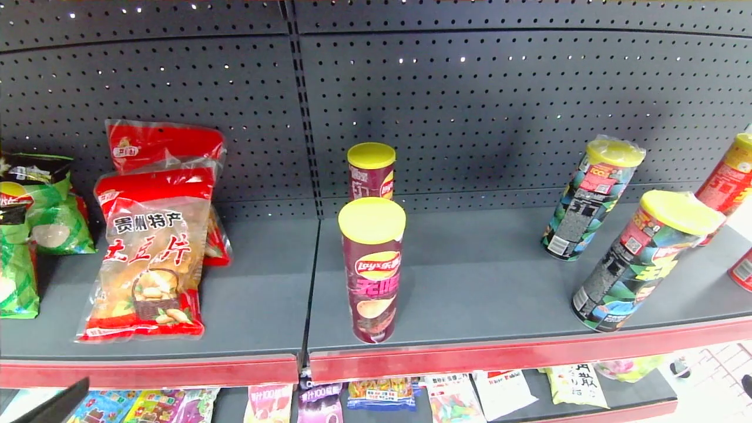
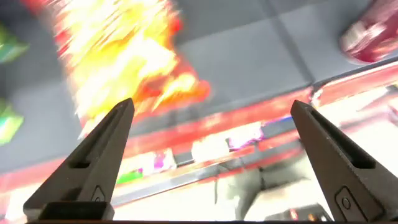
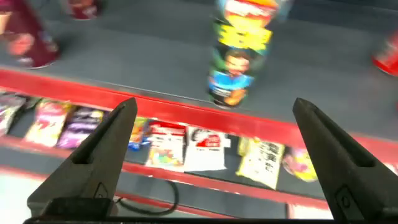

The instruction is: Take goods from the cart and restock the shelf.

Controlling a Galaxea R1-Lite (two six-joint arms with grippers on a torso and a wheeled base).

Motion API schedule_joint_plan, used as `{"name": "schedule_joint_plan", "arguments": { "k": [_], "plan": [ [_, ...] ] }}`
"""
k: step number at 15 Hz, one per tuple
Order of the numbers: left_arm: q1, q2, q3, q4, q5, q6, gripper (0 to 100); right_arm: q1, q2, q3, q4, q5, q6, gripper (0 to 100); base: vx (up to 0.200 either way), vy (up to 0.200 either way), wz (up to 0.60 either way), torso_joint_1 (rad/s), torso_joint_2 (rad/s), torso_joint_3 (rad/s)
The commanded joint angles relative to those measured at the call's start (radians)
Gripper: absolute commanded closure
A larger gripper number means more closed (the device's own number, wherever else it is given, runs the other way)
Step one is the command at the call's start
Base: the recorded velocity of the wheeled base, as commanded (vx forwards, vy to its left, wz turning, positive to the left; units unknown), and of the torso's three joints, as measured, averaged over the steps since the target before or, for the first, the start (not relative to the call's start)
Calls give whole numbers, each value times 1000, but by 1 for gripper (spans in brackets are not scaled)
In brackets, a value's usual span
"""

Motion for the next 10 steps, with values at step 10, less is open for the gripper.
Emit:
{"name": "schedule_joint_plan", "arguments": {
  "k": [10],
  "plan": [
    [216, -395, 170, 210, 50, -88, 0, -337, -291, 207, 109, 0, -7, 0, 0, 0, 0, 0, 0, 0]
  ]
}}
